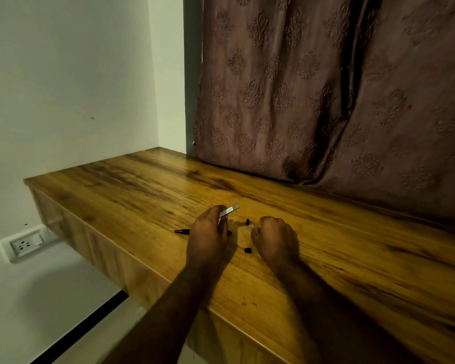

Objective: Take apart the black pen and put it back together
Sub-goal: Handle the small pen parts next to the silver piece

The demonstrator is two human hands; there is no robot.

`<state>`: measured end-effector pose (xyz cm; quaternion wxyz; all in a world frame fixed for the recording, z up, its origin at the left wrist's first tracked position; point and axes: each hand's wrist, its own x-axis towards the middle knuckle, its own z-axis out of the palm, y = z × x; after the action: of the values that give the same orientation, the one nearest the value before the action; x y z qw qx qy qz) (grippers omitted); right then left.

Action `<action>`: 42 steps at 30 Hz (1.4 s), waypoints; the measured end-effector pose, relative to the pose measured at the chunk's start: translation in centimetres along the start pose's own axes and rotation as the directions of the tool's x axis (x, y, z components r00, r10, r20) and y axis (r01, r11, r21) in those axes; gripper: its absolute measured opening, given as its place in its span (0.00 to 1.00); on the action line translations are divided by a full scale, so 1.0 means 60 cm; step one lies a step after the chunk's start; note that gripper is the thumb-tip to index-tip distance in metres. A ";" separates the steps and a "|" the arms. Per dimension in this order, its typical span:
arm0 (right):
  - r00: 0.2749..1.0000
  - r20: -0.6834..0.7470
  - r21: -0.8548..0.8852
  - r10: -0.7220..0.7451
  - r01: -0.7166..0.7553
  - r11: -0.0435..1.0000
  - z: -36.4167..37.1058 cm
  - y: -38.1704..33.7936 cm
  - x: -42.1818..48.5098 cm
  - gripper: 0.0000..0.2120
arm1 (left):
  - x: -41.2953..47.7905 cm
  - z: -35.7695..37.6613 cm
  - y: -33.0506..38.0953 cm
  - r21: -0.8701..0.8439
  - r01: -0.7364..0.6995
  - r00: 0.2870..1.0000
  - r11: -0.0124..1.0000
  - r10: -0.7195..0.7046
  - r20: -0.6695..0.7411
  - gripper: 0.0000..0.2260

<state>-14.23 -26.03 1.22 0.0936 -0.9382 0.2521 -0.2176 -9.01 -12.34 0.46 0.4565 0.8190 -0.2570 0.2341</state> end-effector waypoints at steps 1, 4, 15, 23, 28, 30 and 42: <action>1.000 0.001 0.005 0.005 -0.005 1.000 0.001 0.000 0.000 0.09 | 0.000 0.000 0.001 -0.001 0.000 1.000 1.000 0.000 -0.002 0.11; 1.000 0.008 0.011 0.020 -0.020 1.000 0.005 0.001 0.004 0.09 | -0.001 -0.001 0.001 -0.006 -0.002 1.000 1.000 0.002 -0.005 0.11; 0.992 -0.010 0.367 0.125 -0.112 0.924 0.013 0.022 0.015 0.10 | -0.001 0.000 -0.001 -0.012 -0.010 1.000 1.000 0.010 0.003 0.11; 0.960 0.079 0.774 0.267 -0.228 0.590 0.011 0.046 0.028 0.10 | -0.001 0.000 0.001 -0.010 -0.001 1.000 1.000 0.001 0.015 0.12; 0.987 0.142 0.778 0.068 -0.154 0.610 -0.012 0.039 -0.001 0.13 | -0.003 0.000 -0.002 0.018 -0.021 0.999 1.000 0.020 0.037 0.11; 0.976 0.210 0.759 -0.058 -0.125 0.639 -0.018 0.032 -0.021 0.11 | -0.002 -0.001 -0.002 0.038 -0.033 0.998 0.999 0.032 0.047 0.11; 0.921 0.240 0.433 -0.306 0.180 0.883 -0.034 0.020 -0.051 0.03 | 0.001 0.000 -0.004 0.119 -0.147 0.988 0.982 0.139 0.074 0.09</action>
<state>-18.06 -25.63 1.58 0.2935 -0.9451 0.0636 -0.1291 -8.79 -12.24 0.34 0.3781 0.8324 -0.3150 0.2548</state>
